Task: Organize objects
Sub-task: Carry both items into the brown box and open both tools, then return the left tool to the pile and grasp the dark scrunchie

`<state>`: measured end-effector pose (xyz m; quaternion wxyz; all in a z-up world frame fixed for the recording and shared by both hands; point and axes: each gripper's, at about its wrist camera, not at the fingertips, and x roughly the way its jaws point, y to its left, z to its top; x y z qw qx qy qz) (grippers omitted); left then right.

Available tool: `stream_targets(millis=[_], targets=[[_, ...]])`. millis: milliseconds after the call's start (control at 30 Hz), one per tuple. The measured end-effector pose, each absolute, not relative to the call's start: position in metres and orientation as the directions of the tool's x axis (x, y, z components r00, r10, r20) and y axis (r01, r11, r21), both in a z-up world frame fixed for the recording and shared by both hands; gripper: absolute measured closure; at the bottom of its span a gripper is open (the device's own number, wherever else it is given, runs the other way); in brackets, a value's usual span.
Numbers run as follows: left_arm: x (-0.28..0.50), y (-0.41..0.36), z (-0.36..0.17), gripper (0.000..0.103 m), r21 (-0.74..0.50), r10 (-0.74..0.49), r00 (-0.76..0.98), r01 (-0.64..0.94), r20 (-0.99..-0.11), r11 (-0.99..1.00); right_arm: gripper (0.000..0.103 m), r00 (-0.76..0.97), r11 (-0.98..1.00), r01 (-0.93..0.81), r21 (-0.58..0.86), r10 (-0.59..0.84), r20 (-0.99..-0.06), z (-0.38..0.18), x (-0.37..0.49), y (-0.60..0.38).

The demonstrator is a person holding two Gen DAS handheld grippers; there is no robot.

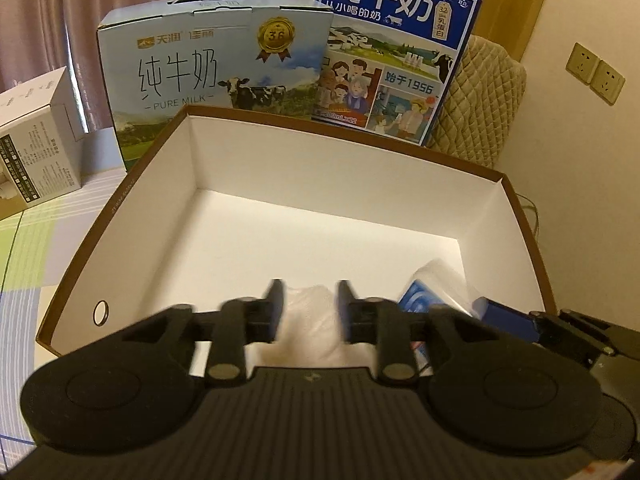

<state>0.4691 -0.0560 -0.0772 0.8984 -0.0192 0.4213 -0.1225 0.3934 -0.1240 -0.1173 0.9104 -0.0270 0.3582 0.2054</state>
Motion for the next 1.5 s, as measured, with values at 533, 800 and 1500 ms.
stream_targets(millis=[533, 800, 1500], targets=[[0.437, -0.026, -0.049, 0.048, -0.166, -0.225, 0.654, 0.152, -0.722, 0.974, 0.042, 0.677, 0.891, -0.441, 0.113, 0.412, -0.61, -0.082, 0.366, -0.129], [0.378, 0.002, -0.016, 0.031, -0.132, -0.172, 0.693, 0.111, -0.7, 0.985, 0.04, 0.652, 0.855, -0.48, 0.197, 0.498, -0.572, -0.047, 0.327, -0.145], [0.234, 0.047, -0.055, 0.029, -0.191, -0.133, 0.587, -0.037, -0.798, 0.981, 0.037, 0.373, 0.804, -0.482, 0.35, 0.549, -0.748, -0.101, 0.245, -0.173]])
